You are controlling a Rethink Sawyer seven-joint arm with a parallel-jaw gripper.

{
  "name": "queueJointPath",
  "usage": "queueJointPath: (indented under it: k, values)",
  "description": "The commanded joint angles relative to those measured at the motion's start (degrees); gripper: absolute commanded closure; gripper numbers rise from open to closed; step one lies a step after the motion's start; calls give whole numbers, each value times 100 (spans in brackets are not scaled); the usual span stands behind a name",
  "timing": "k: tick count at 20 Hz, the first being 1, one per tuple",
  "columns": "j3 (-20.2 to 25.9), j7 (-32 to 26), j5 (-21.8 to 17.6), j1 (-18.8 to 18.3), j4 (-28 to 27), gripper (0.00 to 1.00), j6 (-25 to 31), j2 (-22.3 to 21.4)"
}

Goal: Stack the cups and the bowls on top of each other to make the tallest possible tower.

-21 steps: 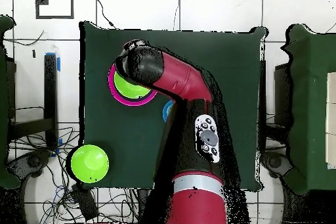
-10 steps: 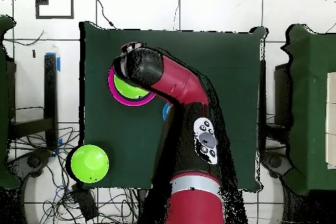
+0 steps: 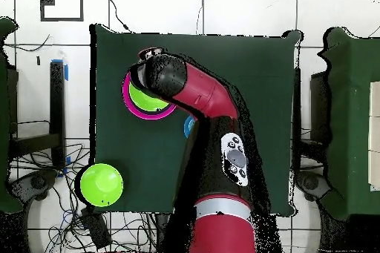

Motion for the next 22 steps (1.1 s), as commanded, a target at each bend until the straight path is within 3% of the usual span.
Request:
queueJointPath:
  k: [1, 9, 22]
  values:
    - [387, -213, -377, -416, 385, 100, 439, 243]
    - [484, -762, -824, -945, 741, 100, 721, 31]
    - [604, -889, -1398, -1439, 1205, 100, 989, -326]
